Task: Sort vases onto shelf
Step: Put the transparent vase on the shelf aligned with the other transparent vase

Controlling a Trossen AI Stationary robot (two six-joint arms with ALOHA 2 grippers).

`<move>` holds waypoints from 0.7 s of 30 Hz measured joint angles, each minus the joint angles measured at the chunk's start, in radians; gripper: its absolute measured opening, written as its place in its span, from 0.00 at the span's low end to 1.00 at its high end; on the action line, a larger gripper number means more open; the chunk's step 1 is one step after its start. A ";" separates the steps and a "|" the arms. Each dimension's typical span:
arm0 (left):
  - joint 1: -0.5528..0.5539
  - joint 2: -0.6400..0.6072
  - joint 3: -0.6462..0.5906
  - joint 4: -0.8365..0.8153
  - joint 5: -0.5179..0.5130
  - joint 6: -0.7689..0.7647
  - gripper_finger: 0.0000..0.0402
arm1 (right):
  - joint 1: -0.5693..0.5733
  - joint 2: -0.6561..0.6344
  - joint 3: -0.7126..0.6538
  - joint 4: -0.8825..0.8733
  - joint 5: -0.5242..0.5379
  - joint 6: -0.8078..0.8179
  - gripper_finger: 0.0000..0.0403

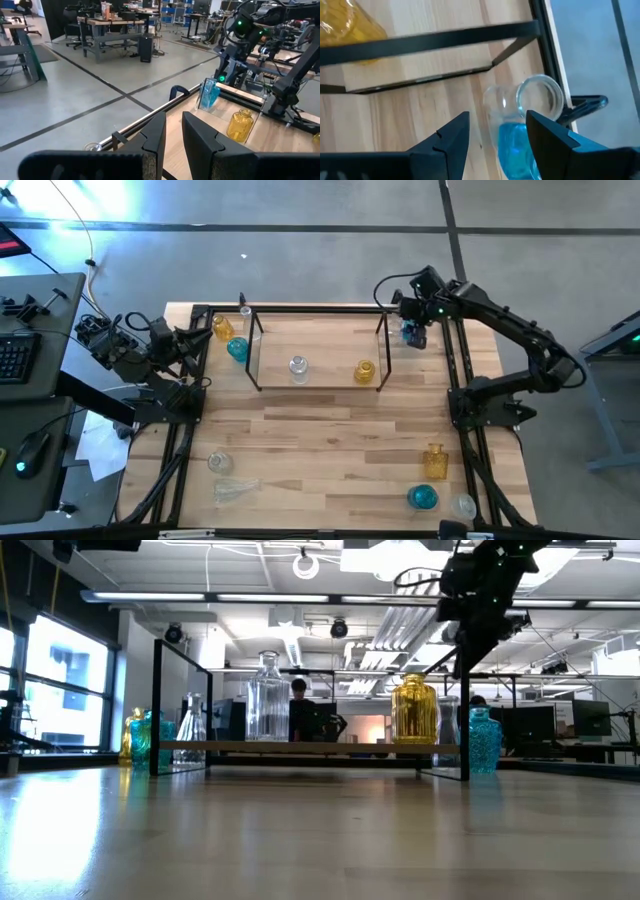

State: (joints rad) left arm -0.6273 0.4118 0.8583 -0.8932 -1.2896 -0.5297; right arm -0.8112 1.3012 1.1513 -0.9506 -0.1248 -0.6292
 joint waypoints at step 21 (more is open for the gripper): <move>0.000 0.000 0.000 0.000 0.009 -0.019 0.14 | -0.040 0.153 0.132 -0.006 -0.027 -0.029 0.44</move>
State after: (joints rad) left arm -0.6273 0.4118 0.8581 -0.8930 -1.2806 -0.5488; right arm -0.8517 1.4541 1.2832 -0.9565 -0.1514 -0.6579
